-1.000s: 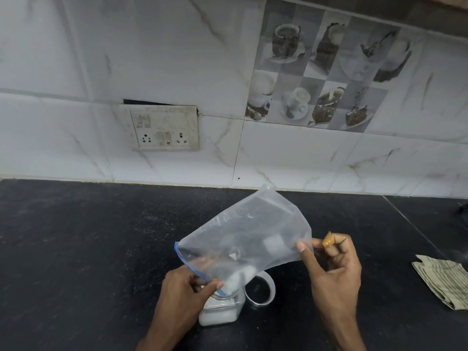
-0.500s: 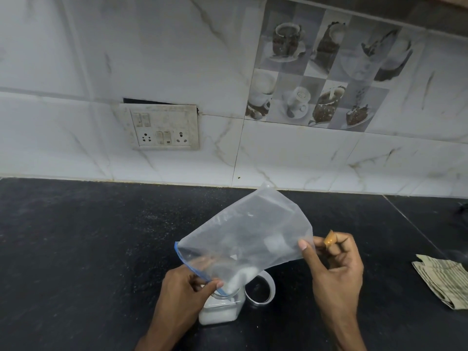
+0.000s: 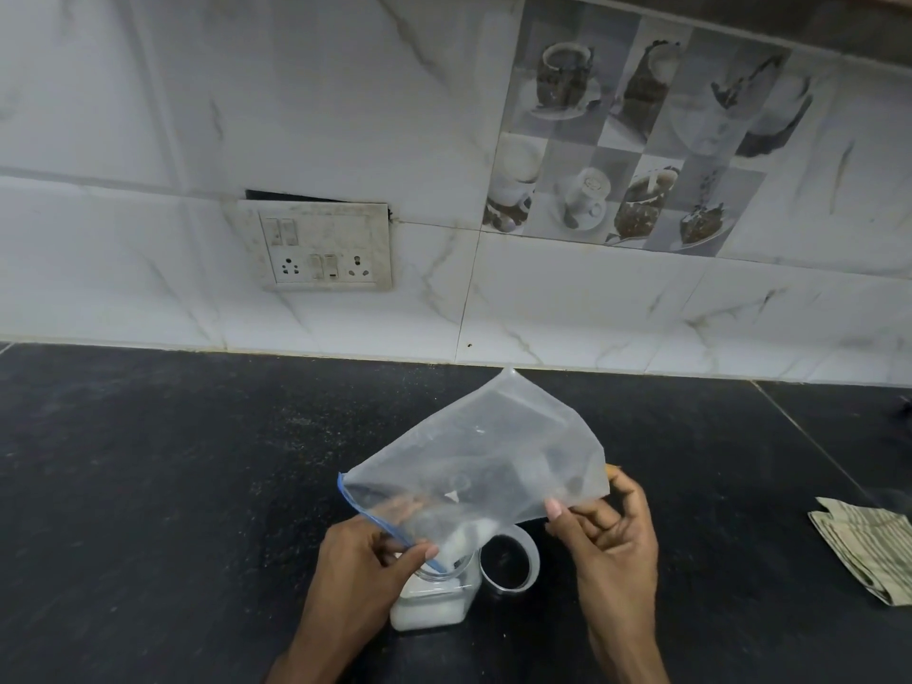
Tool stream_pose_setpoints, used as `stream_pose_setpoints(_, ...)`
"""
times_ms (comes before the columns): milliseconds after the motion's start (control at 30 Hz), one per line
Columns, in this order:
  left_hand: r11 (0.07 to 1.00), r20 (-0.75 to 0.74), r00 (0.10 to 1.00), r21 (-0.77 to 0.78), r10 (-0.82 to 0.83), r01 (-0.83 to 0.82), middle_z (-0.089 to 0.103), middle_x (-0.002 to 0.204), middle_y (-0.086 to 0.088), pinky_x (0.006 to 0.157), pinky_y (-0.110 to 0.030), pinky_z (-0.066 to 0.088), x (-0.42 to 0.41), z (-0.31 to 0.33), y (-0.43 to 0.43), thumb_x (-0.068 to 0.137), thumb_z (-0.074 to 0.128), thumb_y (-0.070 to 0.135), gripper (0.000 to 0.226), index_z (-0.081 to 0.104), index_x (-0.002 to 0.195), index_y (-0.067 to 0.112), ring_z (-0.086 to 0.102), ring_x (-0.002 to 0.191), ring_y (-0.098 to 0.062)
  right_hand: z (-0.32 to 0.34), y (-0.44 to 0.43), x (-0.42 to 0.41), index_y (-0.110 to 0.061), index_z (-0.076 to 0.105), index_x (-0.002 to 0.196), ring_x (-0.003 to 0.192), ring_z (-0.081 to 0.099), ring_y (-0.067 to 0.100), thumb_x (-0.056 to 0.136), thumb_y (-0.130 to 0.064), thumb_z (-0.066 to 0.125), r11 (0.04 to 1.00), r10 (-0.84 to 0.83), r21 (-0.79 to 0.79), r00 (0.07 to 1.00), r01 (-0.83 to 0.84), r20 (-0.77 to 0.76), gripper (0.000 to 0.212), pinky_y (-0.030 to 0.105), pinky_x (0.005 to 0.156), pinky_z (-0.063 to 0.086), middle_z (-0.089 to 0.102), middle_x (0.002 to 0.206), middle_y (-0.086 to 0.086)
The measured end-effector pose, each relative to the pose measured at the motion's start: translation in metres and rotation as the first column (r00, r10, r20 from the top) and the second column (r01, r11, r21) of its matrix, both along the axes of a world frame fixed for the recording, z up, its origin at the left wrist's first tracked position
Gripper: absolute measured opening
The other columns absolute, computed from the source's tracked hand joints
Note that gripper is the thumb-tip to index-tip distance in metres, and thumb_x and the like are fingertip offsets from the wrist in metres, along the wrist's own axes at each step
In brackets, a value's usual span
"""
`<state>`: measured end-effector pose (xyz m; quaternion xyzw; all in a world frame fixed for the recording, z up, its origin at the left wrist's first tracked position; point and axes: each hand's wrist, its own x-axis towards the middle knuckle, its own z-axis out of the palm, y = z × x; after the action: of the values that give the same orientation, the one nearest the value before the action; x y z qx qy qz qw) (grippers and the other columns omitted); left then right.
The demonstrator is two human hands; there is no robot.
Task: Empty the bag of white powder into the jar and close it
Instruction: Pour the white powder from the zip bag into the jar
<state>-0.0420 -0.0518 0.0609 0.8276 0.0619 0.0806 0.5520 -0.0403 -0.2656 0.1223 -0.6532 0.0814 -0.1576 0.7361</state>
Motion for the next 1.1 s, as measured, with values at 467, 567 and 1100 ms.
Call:
stream_pose_setpoints(467, 1.000, 0.008, 1.000, 0.024, 0.004, -0.004, 0.072, 0.060, 0.013, 0.053, -0.030, 0.054, -0.002, 0.005, -0.001, 0.063, 0.091, 0.022, 0.015, 0.076, 0.063, 0.022, 0.065, 0.051, -0.010, -0.008, -0.005, 0.001, -0.014, 0.059, 0.117, 0.073, 0.071, 0.008, 0.078, 0.005, 0.077, 0.997, -0.063, -0.042, 0.998, 0.063, 0.015, 0.047, 0.028, 0.073, 0.056, 0.078, 0.082, 0.007)
stream_pose_setpoints(567, 1.000, 0.001, 1.000, 0.024, 0.005, -0.005, 0.072, 0.057, 0.008, 0.054, -0.034, 0.056, -0.002, 0.006, 0.000, 0.063, 0.091, 0.022, 0.015, 0.076, 0.063, 0.020, 0.066, 0.052, -0.014, -0.010, -0.005, 0.000, -0.017, 0.061, 0.113, 0.074, 0.071, 0.009, 0.078, 0.003, 0.078, 0.997, -0.068, -0.046, 0.997, 0.069, 0.022, 0.044, 0.020, 0.068, 0.057, 0.078, 0.084, 0.008)
stream_pose_setpoints(1100, 0.999, -0.011, 1.000, 0.046, -0.019, 0.019, 0.072, 0.060, 0.021, 0.051, -0.021, 0.053, -0.004, 0.013, -0.001, 0.062, 0.091, 0.023, 0.033, 0.065, 0.052, 0.040, 0.066, 0.051, -0.007, -0.006, -0.004, -0.001, -0.018, 0.063, 0.108, 0.064, 0.066, 0.011, 0.078, 0.006, 0.078, 0.997, -0.070, -0.023, 0.995, 0.072, 0.073, 0.041, 0.018, 0.062, 0.057, 0.076, 0.080, 0.013)
